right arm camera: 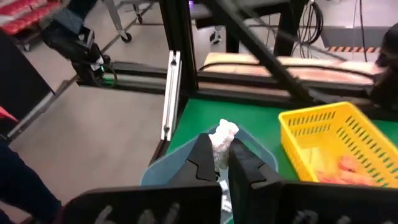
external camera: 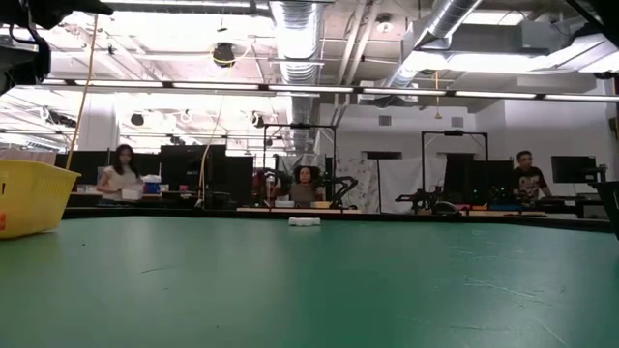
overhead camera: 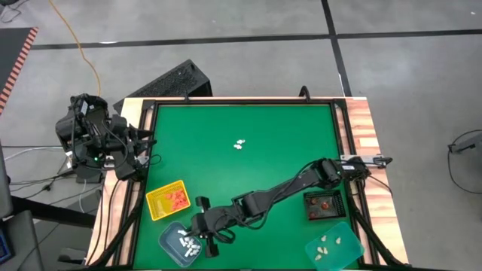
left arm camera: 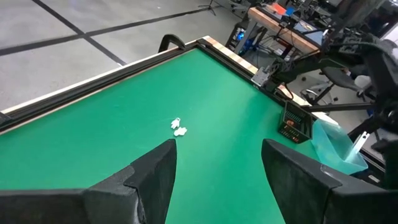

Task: Sort Halloween decoration
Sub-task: Put the bottom white skeleton model into the blue bin

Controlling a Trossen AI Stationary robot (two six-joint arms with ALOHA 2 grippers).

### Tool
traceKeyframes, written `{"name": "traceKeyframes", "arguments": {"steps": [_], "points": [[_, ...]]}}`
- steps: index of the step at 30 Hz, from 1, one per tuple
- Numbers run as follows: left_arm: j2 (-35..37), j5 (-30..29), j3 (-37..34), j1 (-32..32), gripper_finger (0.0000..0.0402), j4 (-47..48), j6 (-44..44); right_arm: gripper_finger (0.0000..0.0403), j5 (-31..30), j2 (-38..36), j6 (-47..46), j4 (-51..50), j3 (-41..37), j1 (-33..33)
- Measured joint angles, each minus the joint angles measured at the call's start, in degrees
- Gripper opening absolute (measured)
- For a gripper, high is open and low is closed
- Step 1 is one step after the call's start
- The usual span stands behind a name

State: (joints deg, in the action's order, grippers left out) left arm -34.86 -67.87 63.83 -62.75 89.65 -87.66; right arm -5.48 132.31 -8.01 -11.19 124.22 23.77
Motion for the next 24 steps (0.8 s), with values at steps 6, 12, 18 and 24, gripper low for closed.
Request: {"name": "traceKeyframes", "arguments": {"steps": [6, 12, 18, 24], "points": [[0.0, 0.0, 0.0, 0.0, 0.0226, -0.2, 0.0, 0.0014, 0.3, 2.7, -1.6, 3.0, -0.2, 0.6], [0.0, 0.0, 0.0, 0.0, 0.0226, -0.2, 0.0, 0.0014, 3.5, 4.5, -1.9, 6.3, 0.1, 0.1], [0.0, 0.0, 0.0, 0.0, 0.0226, -0.2, 0.0, 0.0014, 7.5, 8.0, -3.1, 9.7, -0.2, 0.3], [0.0, 0.0, 0.0, 0.0, 0.0226, -0.2, 0.2, 0.0014, 9.8, 10.8, -5.0, 12.5, 0.0, 0.1]]}}
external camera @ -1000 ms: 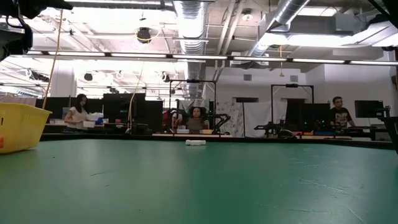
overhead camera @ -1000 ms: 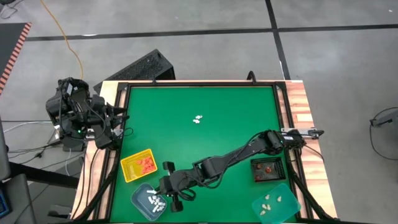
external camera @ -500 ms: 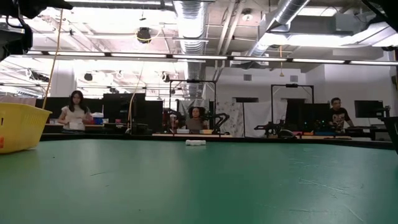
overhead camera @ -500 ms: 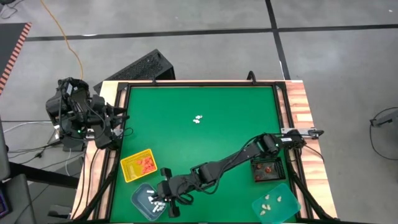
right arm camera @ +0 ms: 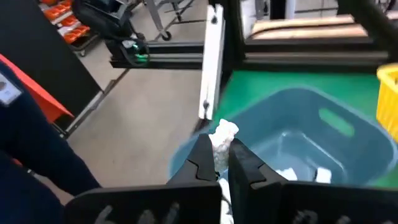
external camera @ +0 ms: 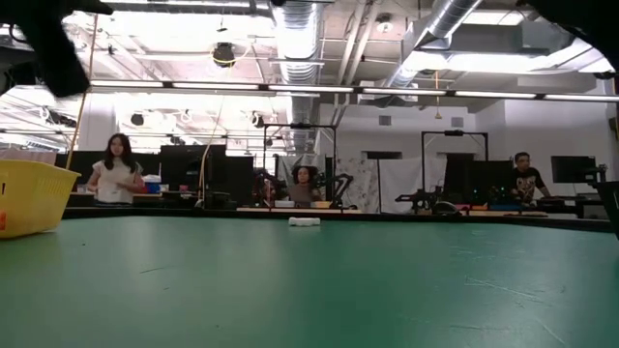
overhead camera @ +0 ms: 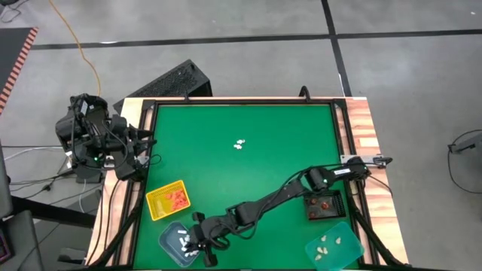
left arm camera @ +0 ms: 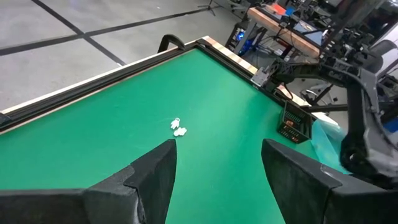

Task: Sort Halloween decoration
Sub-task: Put the bottom white skeleton model into the blue bin, then put the top white skeleton model into the blue bin

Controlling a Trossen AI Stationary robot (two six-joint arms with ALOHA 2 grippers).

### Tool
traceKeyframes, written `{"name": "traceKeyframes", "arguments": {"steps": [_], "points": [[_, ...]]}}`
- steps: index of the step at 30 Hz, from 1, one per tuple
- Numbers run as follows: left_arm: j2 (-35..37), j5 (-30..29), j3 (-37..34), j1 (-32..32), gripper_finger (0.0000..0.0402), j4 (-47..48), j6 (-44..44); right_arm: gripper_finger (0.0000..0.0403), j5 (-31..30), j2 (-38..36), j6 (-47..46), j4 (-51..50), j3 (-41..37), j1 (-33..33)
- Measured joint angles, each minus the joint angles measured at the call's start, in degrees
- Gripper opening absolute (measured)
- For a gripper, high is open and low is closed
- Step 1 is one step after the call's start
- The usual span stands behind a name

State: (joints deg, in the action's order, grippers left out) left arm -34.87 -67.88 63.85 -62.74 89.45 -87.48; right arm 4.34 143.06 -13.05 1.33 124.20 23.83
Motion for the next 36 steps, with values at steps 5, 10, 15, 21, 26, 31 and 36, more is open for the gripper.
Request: {"name": "traceKeyframes", "arguments": {"steps": [5, 10, 15, 21, 26, 31, 36], "points": [[0.0, 0.0, 0.0, 0.0, 0.0226, 0.0, 0.1, 0.0022, 0.3, 1.5, -3.6, 2.0, 0.0, 0.0], [0.0, 0.0, 0.0, 0.0, 0.0226, 0.0, 0.8, 0.0054, -0.2, 1.6, -6.3, 0.2, 0.0, 0.0], [0.0, 0.0, 0.0, 0.0, 0.0226, 0.0, 0.8, 0.0093, -0.8, 1.6, -6.6, -0.4, 0.0, -0.4], [0.0, 0.0, 0.0, 0.0, 0.0226, 0.0, 0.7, 0.0141, -1.1, 1.6, -9.5, -1.3, 0.0, -0.6], [0.0, 0.0, 0.0, 0.0, 0.0226, -0.3, 0.7, 0.0168, -0.7, 1.7, -13.6, -6.6, 4.5, -1.8], [0.0, 0.0, 0.0, 0.0, 0.0226, -0.4, 0.7, 0.0166, 0.5, -1.0, -11.2, -16.9, 9.2, -5.0], [0.0, 0.1, 0.0, 0.0, 0.0226, -0.5, -0.4, 0.0155, -2.8, -7.7, -9.5, -32.6, 8.6, -9.0]]}}
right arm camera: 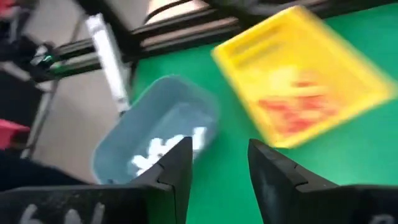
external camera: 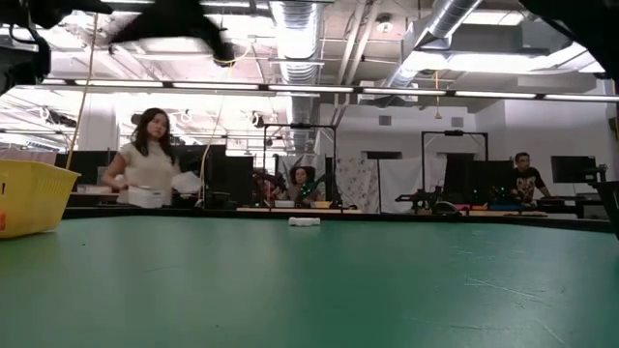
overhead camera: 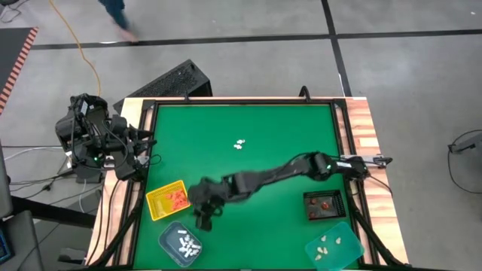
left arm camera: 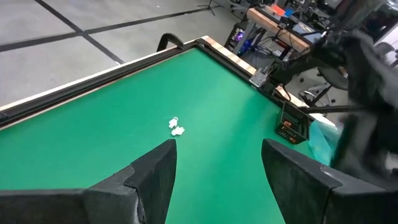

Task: Sort Halloween decoration
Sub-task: Put the top white skeleton model into the blue bin

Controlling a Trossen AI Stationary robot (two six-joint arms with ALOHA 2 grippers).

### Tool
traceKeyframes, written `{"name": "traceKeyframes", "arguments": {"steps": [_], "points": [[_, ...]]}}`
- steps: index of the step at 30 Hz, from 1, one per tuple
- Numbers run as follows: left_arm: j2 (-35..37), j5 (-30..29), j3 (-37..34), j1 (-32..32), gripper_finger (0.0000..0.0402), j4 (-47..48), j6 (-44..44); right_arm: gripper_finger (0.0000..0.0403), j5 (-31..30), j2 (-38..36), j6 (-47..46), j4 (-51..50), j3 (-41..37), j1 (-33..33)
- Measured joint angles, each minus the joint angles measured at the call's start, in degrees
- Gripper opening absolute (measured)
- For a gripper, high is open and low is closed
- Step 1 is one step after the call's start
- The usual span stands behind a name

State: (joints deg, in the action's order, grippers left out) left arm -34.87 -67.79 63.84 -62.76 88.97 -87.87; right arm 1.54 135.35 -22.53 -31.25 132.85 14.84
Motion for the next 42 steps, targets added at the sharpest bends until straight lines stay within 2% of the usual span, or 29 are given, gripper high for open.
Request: {"name": "traceKeyframes", "arguments": {"steps": [6, 8, 12, 16, 21, 27, 31, 36, 42], "points": [[0.0, 0.0, 0.0, 0.0, 0.0226, -0.2, -1.1, 0.0146, -15.7, -8.5, 2.1, -23.4, 0.1, -5.2], [0.0, 0.2, 0.0, 0.0, 0.0226, -0.2, -1.4, 0.0145, -18.7, -10.8, 4.0, -29.0, 0.0, -7.1], [0.0, 2.0, 0.0, 0.0, 0.0226, -0.1, -2.4, 0.0148, -19.7, -14.3, 8.0, -39.3, 0.0, -11.3], [0.0, 4.0, 0.0, 0.0, 0.0226, -0.1, -2.9, 0.0150, -17.1, -15.2, 15.4, -44.0, 0.0, -16.1], [0.0, 5.0, 0.0, 0.0, 0.0226, -0.1, -2.8, 0.0149, -11.5, -15.6, 26.2, -44.4, -0.6, -21.0], [0.0, 4.0, 0.0, 0.0, 0.0226, 0.2, -1.3, 0.0148, 0.2, -15.4, 34.1, -40.2, -9.9, -29.2], [0.0, 2.2, 0.0, 0.0, 0.0226, 0.4, -0.2, 0.0148, 5.7, -15.5, 37.2, -33.1, -18.2, -33.4], [0.0, -1.8, 0.0, 0.0, 0.0226, 0.6, 1.2, 0.0148, 10.2, -15.5, 42.3, -22.1, -26.2, -35.5], [0.0, -5.1, 0.0, 0.0, 0.0226, 0.8, 1.7, 0.0148, 10.6, -15.5, 47.5, -12.3, -32.8, -35.9]]}}
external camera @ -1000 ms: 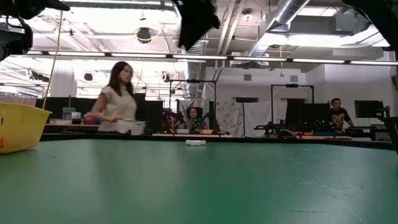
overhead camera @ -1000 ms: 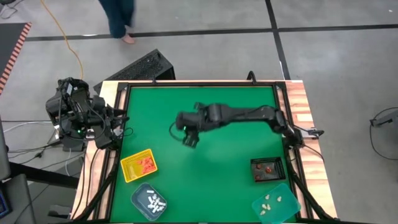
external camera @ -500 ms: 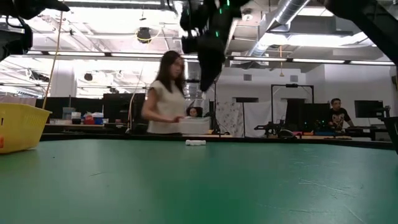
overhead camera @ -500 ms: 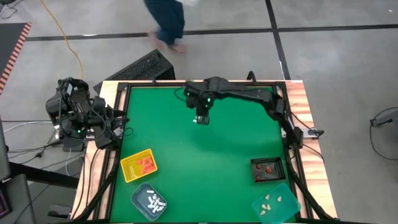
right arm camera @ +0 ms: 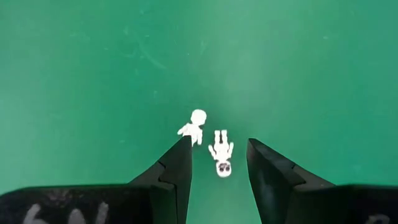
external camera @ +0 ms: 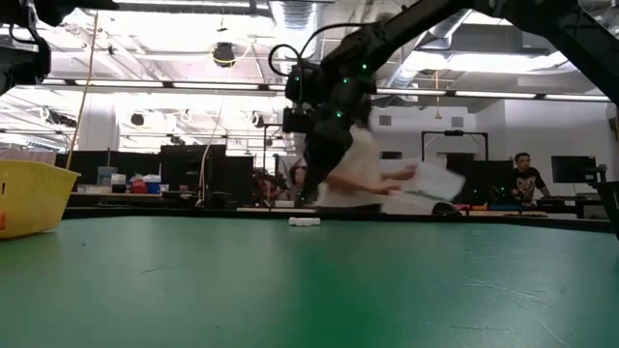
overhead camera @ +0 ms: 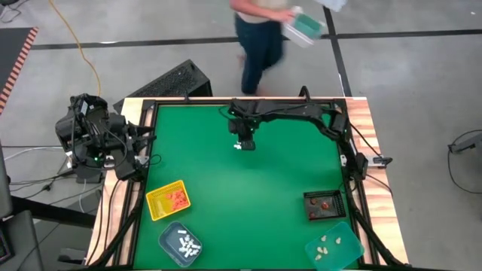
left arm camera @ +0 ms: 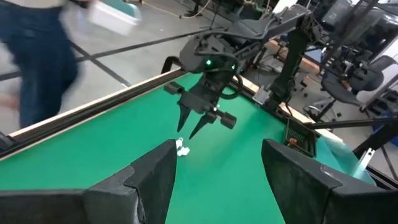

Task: Sort Halloween decoration
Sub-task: Put the top white skeleton model into the blue bin

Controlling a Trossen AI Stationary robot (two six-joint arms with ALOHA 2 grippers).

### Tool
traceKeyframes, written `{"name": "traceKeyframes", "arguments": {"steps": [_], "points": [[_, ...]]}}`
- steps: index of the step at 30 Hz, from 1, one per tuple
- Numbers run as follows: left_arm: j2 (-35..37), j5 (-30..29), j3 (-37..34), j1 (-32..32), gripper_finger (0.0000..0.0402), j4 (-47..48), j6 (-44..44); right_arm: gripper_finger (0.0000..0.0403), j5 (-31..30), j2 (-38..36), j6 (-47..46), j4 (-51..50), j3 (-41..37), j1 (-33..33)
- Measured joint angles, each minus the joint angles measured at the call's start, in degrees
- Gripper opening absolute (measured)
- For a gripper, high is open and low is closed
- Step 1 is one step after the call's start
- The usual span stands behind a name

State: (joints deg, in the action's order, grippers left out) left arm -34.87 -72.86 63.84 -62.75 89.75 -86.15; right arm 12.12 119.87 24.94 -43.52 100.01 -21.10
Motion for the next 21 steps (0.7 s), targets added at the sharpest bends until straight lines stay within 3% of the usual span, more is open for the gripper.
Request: {"name": "traceKeyframes", "arguments": {"steps": [7, 21], "points": [[0.0, -0.2, 0.0, 0.0, 0.0226, 0.2, 0.2, 0.0148, 0.0, 1.2, 3.4, 2.7, -2.1, 0.0], [0.0, -0.3, 0.0, 0.0, 0.0226, 0.3, 1.3, 0.0148, -2.2, 1.3, 0.0, 9.4, -9.5, 0.0]]}}
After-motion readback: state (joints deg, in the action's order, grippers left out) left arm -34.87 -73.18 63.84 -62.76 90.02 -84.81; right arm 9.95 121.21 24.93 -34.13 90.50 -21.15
